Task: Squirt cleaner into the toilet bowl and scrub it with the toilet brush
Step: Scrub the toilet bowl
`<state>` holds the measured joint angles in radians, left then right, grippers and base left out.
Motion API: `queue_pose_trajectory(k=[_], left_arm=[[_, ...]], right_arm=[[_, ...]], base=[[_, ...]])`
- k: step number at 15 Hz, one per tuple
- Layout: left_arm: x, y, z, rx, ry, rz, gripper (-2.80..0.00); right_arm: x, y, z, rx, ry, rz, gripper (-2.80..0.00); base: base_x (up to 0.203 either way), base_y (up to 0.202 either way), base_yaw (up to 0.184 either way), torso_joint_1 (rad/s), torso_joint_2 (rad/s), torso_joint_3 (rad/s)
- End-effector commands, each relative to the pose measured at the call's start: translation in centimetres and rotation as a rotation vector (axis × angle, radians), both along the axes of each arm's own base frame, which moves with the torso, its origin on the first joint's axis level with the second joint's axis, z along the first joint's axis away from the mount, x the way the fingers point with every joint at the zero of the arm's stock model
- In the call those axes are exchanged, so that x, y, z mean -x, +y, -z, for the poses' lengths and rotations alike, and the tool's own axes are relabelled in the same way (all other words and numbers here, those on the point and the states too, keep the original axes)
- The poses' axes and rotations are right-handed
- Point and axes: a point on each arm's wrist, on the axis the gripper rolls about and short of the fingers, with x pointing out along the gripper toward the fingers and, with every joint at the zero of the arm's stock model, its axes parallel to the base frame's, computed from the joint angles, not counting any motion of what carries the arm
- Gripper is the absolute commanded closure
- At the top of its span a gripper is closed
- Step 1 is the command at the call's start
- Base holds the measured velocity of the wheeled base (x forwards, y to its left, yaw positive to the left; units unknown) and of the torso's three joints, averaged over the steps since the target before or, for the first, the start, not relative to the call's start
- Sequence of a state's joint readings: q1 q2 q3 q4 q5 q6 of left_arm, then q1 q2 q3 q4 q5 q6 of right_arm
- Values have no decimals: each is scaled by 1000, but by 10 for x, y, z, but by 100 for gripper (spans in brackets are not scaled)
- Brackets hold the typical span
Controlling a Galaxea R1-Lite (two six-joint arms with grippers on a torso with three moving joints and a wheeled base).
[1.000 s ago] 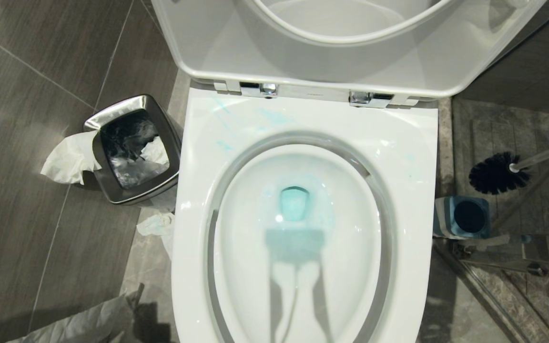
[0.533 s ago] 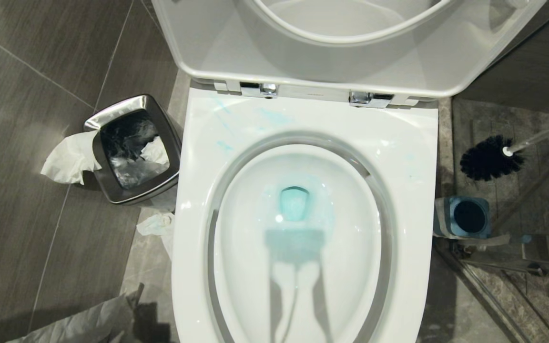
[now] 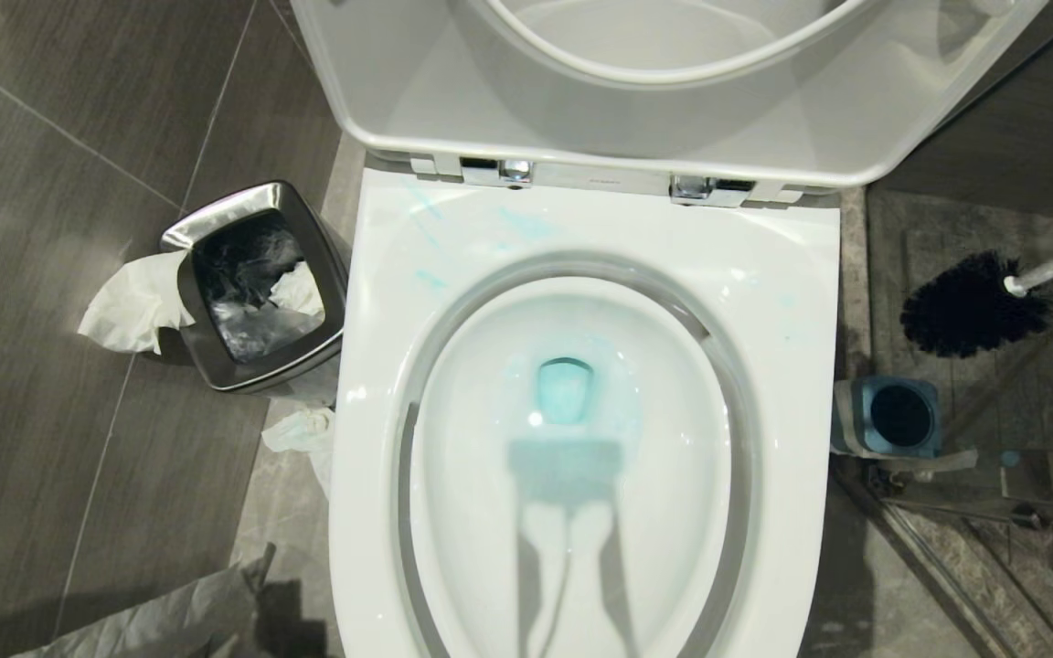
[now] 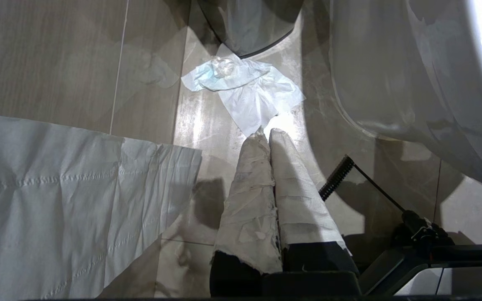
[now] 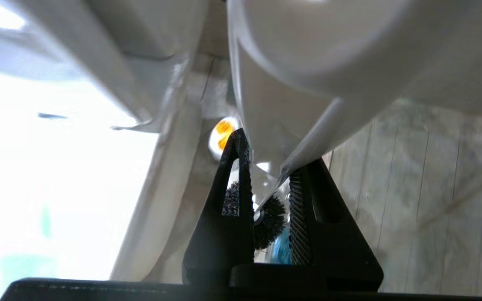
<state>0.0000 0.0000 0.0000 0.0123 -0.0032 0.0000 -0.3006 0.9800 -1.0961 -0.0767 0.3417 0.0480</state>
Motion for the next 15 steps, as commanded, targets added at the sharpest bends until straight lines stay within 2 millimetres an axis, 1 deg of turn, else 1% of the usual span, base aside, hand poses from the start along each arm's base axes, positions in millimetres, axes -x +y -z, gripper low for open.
queue_pose_trajectory(k=[1,4,8,12,15], left_arm=[[0,0,0,0,1,0,0],[0,0,0,0,1,0,0],[0,0,0,0,1,0,0],[0,0,0,0,1,0,0],[0,0,0,0,1,0,0]], right_arm=[[35,11,-14,11,-21,-18,0],[57,19,-24,17,-21,-48,0],[77,25,-34,21,-19,-68,0],[94,31,-29,23,-1,-108,0],[101,34,-26,22,6,-116,0]], base=[[0,0,0,0,0,0],[0,0,0,0,0,0],[0,0,0,0,0,0],[0,0,0,0,0,0],[0,0,0,0,0,0]])
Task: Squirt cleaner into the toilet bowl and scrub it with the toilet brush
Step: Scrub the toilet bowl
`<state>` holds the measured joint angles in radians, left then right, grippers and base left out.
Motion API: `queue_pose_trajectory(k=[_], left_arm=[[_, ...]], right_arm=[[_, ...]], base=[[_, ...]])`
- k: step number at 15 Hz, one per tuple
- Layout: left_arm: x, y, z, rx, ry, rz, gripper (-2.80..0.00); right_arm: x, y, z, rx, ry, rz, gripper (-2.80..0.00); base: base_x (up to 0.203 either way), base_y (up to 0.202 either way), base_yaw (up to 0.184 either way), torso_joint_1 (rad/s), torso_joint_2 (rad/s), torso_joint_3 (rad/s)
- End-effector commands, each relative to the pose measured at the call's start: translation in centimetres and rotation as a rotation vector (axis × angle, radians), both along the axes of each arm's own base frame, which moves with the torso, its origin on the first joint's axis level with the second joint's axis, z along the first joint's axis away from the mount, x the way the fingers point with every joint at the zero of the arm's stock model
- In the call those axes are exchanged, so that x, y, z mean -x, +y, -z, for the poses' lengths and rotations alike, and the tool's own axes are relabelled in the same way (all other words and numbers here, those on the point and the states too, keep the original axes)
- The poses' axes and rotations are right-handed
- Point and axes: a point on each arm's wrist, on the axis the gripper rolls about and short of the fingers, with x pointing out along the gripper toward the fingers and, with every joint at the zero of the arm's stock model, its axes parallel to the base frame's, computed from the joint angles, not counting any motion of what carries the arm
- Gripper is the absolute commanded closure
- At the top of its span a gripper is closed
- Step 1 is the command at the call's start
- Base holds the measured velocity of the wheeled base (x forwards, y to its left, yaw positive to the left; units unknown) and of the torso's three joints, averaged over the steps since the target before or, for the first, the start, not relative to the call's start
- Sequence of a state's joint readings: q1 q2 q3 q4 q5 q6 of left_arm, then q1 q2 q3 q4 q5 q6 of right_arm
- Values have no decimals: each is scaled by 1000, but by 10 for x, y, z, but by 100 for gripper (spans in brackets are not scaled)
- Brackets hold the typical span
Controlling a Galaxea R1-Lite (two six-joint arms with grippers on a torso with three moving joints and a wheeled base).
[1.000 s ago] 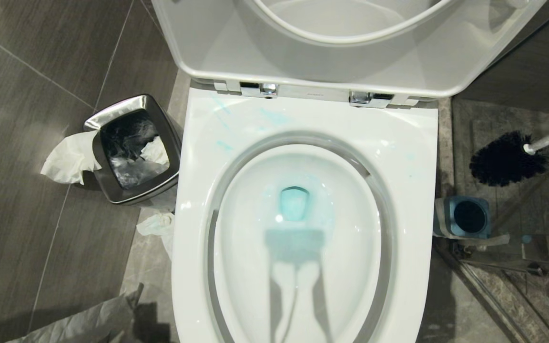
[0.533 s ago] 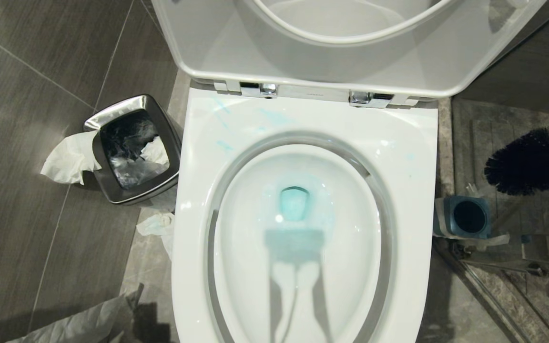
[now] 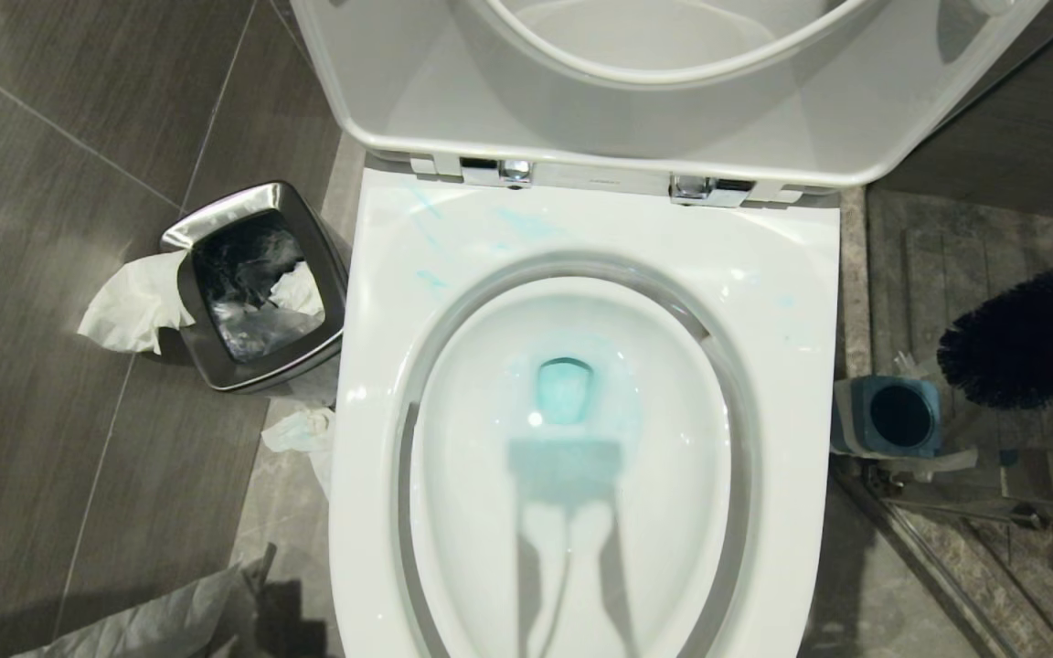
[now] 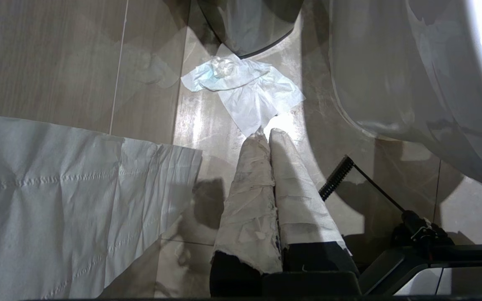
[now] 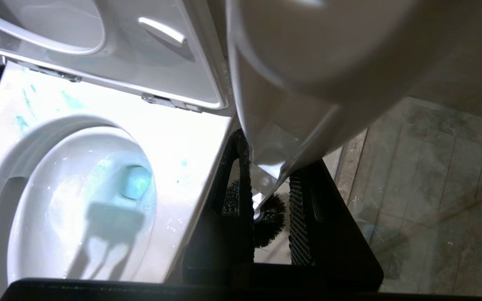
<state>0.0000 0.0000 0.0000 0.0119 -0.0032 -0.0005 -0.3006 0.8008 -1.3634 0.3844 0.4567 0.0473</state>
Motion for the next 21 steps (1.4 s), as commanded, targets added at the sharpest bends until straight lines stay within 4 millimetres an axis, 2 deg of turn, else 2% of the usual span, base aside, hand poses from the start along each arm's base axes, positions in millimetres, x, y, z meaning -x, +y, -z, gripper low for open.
queue_pose_trajectory(k=[1,6,21], left_arm=[[0,0,0,-1,2,0,0],[0,0,0,0,2,0,0],[0,0,0,-1,2,0,0]], right_arm=[[7,2,1,5,-12,-9,0],[8,3,1,7,-9,-25,0],[-1,0,-2,7,7,-42,0]], base=[[0,0,0,0,0,0],[0,0,0,2,-1,44],[0,0,0,2,3,199]])
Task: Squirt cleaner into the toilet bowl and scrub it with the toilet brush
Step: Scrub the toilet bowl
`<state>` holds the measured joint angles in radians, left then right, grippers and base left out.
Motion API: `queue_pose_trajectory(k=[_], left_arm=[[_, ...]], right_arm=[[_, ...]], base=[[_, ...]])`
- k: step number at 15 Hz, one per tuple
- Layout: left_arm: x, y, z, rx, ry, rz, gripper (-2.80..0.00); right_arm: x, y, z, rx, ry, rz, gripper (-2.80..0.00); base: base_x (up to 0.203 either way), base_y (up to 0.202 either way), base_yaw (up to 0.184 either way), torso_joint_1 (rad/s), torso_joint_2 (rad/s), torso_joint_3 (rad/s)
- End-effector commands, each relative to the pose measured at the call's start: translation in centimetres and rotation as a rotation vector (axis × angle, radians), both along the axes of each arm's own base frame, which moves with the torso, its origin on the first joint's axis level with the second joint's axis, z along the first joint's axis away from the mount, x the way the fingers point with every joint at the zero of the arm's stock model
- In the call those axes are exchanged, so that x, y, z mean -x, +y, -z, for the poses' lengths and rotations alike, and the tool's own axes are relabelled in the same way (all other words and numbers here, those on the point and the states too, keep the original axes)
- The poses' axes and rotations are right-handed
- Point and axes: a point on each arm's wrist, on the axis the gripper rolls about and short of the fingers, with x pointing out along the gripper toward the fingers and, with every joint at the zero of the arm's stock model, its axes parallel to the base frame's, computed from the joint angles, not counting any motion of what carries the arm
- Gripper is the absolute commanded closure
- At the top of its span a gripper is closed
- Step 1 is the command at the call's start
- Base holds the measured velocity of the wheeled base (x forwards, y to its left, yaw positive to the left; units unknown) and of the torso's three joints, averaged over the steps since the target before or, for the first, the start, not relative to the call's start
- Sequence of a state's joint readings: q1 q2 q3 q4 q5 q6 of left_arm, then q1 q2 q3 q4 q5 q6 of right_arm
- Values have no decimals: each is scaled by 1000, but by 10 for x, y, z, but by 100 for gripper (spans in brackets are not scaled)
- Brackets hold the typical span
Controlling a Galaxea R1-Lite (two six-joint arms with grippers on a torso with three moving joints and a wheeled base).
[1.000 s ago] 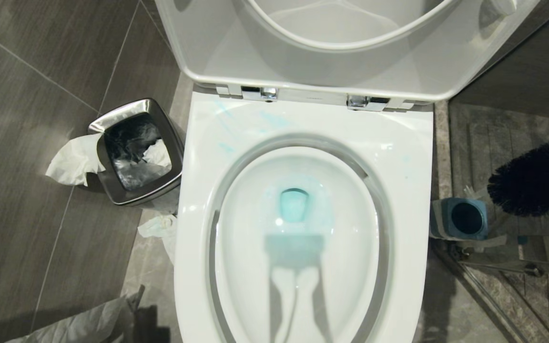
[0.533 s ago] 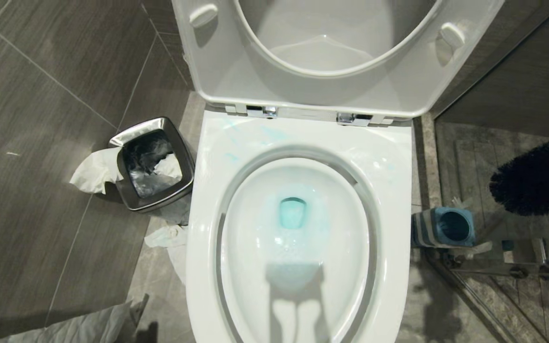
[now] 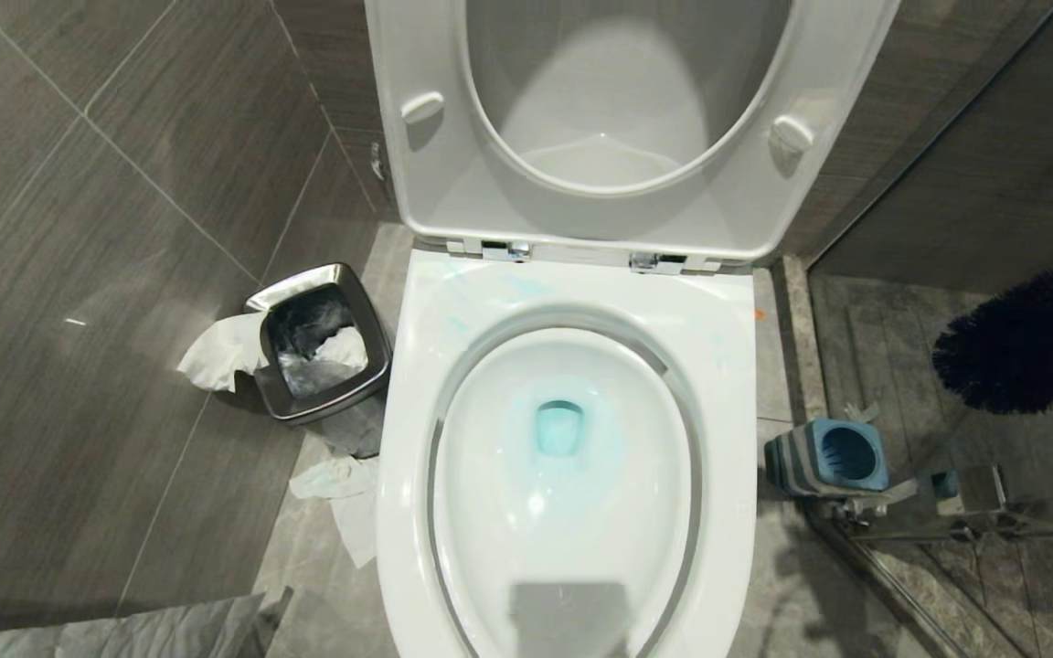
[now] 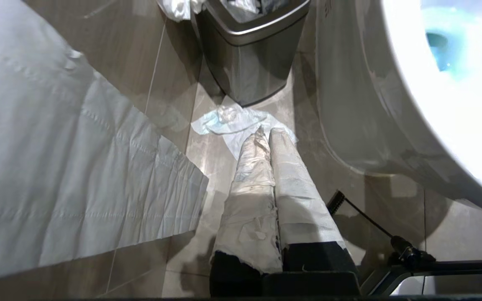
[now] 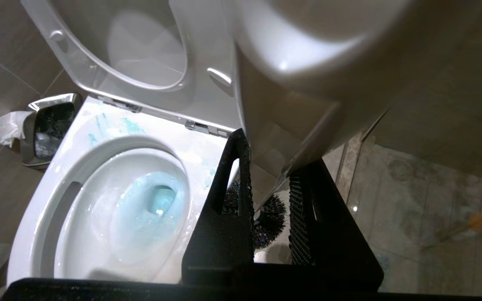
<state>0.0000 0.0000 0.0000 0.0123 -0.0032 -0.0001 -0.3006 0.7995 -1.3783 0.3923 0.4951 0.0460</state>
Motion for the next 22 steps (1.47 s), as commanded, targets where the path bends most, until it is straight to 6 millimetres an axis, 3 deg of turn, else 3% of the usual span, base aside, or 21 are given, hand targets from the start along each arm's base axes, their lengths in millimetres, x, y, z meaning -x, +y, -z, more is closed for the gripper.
queue_pose_trajectory(k=[1,8,16,22], left_arm=[[0,0,0,0,1,1,0],[0,0,0,0,1,0,0],[0,0,0,-2,1,0,0],[0,0,0,-3,1,0,0]], right_arm=[[-7,-2,0,-4,20,-7,0],[-28,-8,-2,-14,67,-12,0],[-80,-18,-4,-15,158,-56,0],[-101,6,-12,7,155,-125,0]], base=[[0,0,0,7,4,198],[0,0,0,2,2,115],[0,0,0,0,0,0],[0,0,0,0,0,0]])
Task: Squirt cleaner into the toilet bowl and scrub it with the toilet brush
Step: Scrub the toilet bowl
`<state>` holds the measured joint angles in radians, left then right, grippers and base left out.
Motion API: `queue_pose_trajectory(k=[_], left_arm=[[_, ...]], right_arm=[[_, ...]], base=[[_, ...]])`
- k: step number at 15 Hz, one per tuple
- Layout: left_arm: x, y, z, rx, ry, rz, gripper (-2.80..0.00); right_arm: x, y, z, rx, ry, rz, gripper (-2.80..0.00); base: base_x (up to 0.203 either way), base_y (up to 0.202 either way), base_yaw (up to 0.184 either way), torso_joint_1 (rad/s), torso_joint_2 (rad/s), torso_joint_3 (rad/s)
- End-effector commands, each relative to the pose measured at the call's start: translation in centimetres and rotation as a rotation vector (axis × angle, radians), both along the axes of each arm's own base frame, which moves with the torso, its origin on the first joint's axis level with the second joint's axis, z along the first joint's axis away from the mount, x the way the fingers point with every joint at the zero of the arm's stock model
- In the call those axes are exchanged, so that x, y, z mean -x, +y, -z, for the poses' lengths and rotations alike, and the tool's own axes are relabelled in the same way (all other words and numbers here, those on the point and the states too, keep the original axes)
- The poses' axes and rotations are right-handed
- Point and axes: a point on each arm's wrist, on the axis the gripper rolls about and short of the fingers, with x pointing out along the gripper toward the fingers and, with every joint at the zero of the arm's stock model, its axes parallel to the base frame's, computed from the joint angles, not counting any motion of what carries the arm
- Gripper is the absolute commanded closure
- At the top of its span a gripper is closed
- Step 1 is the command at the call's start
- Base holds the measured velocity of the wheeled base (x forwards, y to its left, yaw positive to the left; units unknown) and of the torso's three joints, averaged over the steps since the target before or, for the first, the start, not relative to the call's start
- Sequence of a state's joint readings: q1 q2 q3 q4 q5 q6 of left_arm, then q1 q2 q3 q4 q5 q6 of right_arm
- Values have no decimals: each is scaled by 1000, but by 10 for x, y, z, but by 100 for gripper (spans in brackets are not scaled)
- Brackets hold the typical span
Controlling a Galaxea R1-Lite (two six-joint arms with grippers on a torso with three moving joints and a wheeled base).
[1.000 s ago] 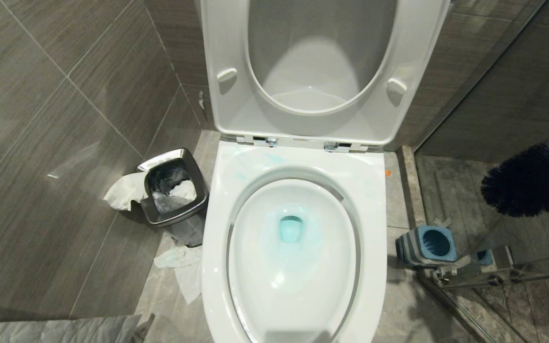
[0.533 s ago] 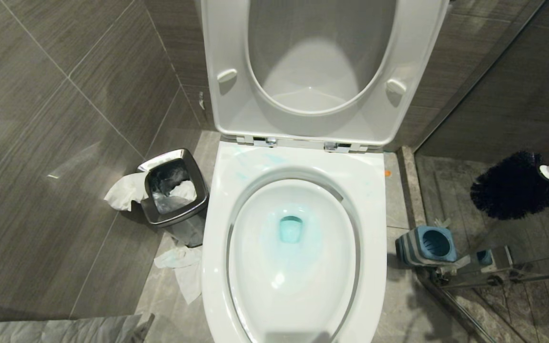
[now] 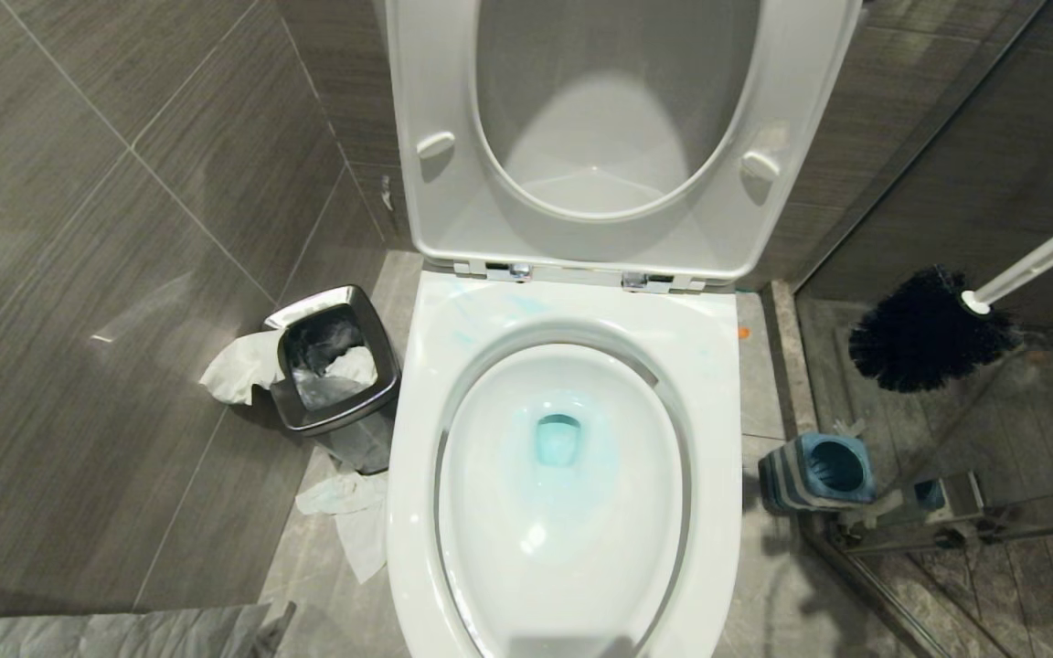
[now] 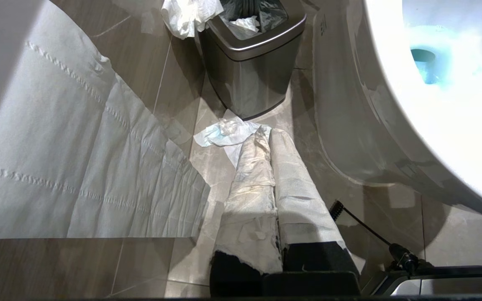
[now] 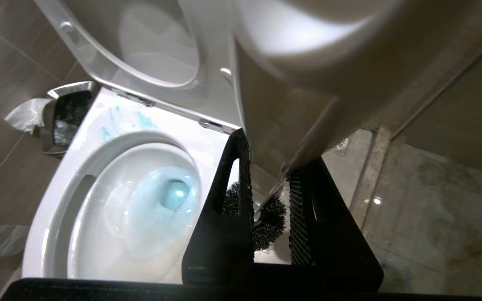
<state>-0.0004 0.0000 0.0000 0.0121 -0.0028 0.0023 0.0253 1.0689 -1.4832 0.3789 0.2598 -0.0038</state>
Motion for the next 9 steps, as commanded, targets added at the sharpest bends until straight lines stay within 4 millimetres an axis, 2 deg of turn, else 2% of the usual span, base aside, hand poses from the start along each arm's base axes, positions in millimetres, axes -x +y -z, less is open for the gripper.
queue_pose_trajectory(k=[1,7,9], left_arm=[[0,0,0,-1,2,0,0],[0,0,0,-7,2,3,0],[0,0,1,-5,3,1,0]], right_arm=[[-14,18,1,7,18,-47,0],[-17,76,2,24,26,-92,0],[-29,100,2,32,33,-80,0]], base=[[0,0,0,0,0,0],[0,0,0,0,0,0],[0,0,0,0,0,0]])
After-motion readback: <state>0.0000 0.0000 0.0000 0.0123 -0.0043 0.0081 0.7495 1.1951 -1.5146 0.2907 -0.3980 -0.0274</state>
